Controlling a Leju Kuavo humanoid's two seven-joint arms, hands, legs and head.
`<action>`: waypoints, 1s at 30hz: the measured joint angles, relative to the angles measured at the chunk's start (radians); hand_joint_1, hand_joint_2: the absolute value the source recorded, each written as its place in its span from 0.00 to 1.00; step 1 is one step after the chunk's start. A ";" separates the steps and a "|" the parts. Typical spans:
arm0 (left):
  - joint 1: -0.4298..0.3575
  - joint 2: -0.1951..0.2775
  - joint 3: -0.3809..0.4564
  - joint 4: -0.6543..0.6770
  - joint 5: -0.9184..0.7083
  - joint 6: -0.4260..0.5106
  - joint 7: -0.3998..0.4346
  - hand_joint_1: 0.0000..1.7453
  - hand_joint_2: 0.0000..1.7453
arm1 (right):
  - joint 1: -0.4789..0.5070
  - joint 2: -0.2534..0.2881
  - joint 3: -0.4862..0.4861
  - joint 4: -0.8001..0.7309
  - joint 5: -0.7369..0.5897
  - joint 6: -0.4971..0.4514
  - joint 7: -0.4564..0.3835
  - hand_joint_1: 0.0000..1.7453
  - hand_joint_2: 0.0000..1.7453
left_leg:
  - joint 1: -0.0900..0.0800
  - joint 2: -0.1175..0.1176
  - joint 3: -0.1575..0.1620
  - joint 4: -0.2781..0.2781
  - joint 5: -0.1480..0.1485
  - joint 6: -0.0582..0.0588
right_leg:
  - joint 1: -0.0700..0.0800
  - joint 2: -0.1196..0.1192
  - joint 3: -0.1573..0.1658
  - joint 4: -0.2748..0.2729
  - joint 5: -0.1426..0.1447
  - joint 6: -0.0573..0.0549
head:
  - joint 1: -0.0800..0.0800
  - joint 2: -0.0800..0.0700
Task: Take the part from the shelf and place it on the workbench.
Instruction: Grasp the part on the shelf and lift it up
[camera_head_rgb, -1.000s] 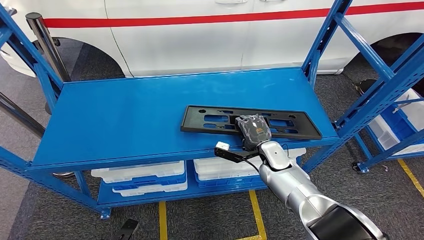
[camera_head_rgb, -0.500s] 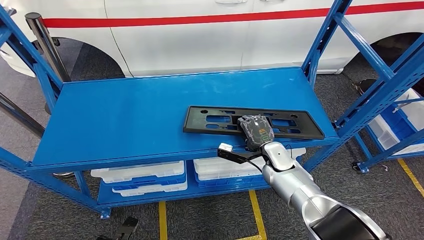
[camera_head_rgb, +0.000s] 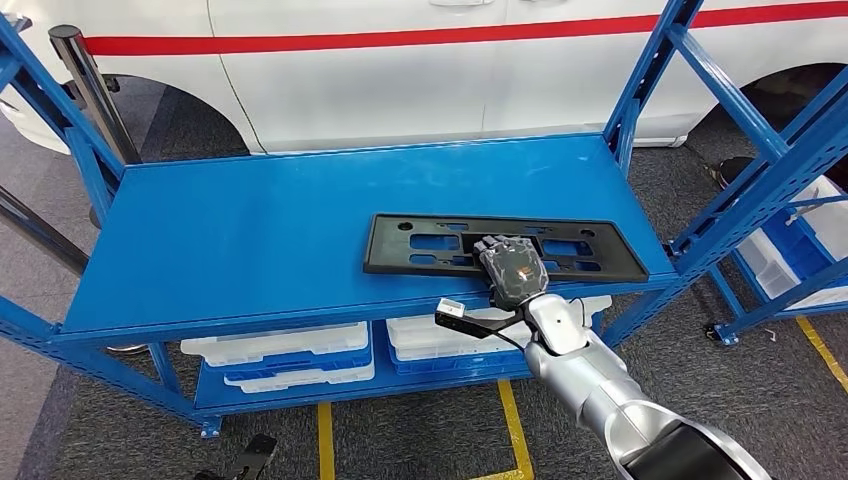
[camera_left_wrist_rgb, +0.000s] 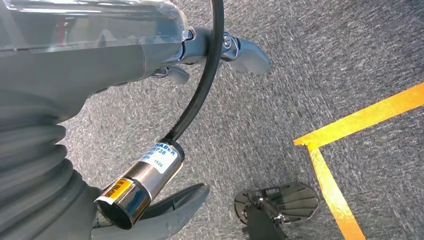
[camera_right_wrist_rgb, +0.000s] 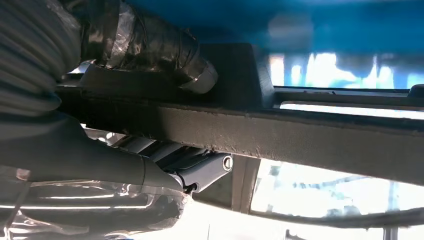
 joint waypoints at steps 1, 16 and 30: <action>0.000 0.000 0.001 0.000 0.000 -0.001 0.000 0.00 1.00 | 0.009 -0.003 0.000 -0.021 0.027 -0.010 0.001 1.00 1.00 | 0.000 0.000 0.000 0.000 0.000 0.000 | 0.000 0.000 0.000 0.000 0.000 0.000 | 0.000 0.000; -0.001 0.000 0.012 0.000 -0.003 -0.018 -0.039 0.00 1.00 | 0.160 -0.039 -0.057 -0.493 0.320 -0.022 -0.030 1.00 1.00 | 0.000 0.000 0.000 -0.002 0.000 -0.001 | 0.000 0.000 -0.001 0.000 -0.001 -0.002 | 0.000 0.000; -0.008 -0.002 0.015 0.000 -0.005 -0.035 -0.041 0.00 1.00 | 0.169 -0.072 -0.051 -0.606 0.333 -0.022 -0.020 1.00 1.00 | 0.004 0.003 0.009 -0.021 0.013 0.019 | -0.007 0.000 -0.006 0.018 -0.022 0.014 | 0.000 0.000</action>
